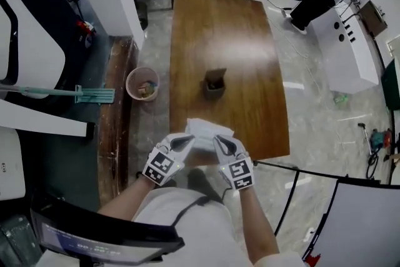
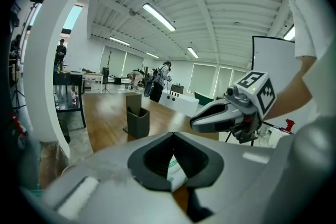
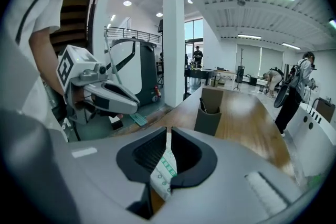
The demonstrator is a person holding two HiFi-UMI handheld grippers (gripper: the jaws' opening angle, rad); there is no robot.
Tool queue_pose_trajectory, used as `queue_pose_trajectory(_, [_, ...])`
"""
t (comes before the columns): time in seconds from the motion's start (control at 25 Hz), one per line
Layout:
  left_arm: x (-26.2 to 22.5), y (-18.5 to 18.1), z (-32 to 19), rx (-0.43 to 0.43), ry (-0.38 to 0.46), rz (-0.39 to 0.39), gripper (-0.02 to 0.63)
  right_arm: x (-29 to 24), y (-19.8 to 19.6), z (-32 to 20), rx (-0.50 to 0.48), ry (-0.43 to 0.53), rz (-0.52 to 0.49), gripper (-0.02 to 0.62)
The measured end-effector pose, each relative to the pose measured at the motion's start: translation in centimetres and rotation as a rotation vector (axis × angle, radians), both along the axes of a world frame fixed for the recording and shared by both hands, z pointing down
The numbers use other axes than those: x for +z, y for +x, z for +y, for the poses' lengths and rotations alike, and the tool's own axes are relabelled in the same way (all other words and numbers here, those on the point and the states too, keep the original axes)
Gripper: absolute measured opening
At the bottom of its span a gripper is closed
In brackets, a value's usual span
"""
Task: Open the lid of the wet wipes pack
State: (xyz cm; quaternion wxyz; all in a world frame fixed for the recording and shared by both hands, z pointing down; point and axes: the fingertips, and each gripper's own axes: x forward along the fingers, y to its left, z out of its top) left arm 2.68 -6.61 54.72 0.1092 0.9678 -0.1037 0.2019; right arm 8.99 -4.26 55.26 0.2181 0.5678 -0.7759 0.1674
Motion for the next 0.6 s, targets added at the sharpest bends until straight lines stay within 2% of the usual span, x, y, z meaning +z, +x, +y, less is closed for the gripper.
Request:
queue_pose_trajectory(0.24, [3.4,0.6,1.6,-0.010,-0.038,-0.071,0.006,4.2,-0.6,0.9,-0.141,-0.105,0.053,0.099])
queue_pose_trajectory(0.36, [4.7,1.0,2.0,-0.013,-0.043,-0.106,0.006,5.8,-1.0,0.7,-0.229,-0.144,0.114,0.169])
queue_pose_trajectory(0.6, [8.1,1.1,3.0,-0.017,-0.062,-0.180,0.021,9.0,-1.6,0.3,-0.398,-0.234,0.236,0.245])
